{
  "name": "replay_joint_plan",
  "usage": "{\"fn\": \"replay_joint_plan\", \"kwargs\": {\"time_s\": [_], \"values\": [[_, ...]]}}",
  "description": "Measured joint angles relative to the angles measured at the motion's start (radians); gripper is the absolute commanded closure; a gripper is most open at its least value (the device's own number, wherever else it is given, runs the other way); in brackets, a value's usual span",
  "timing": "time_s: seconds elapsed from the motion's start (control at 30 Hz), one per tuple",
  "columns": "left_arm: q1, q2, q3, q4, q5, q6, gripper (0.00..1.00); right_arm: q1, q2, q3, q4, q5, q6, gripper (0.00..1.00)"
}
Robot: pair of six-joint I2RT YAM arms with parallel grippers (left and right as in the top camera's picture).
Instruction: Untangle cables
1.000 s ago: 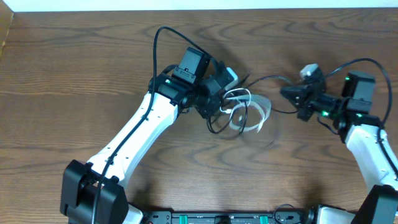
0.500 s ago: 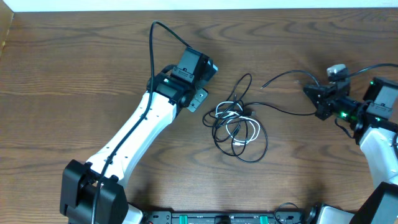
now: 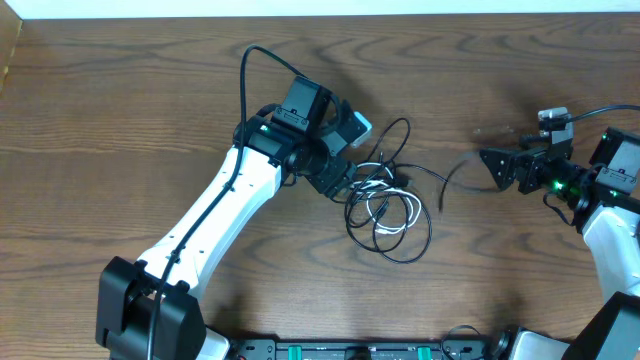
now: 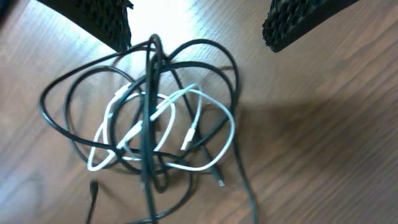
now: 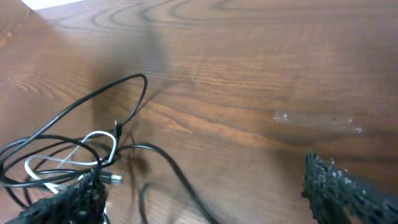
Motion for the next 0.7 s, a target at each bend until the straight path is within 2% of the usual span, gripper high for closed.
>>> {"fn": "replay_joint_plan", "kwargs": {"time_s": [0.43, 0.6, 0.7], "values": [[0.000, 0.010, 0.000, 0.011, 0.120, 0.041, 0.36, 0.037, 0.000, 0.000, -0.006, -0.156, 0.100, 0.01], [0.000, 0.048, 0.000, 0.021, 0.166, 0.056, 0.36, 0.095, 0.000, 0.000, -0.006, -0.181, 0.060, 0.01], [0.000, 0.068, 0.000, 0.021, 0.190, 0.068, 0.36, 0.142, 0.000, 0.000, -0.006, -0.178, -0.023, 0.01]]}}
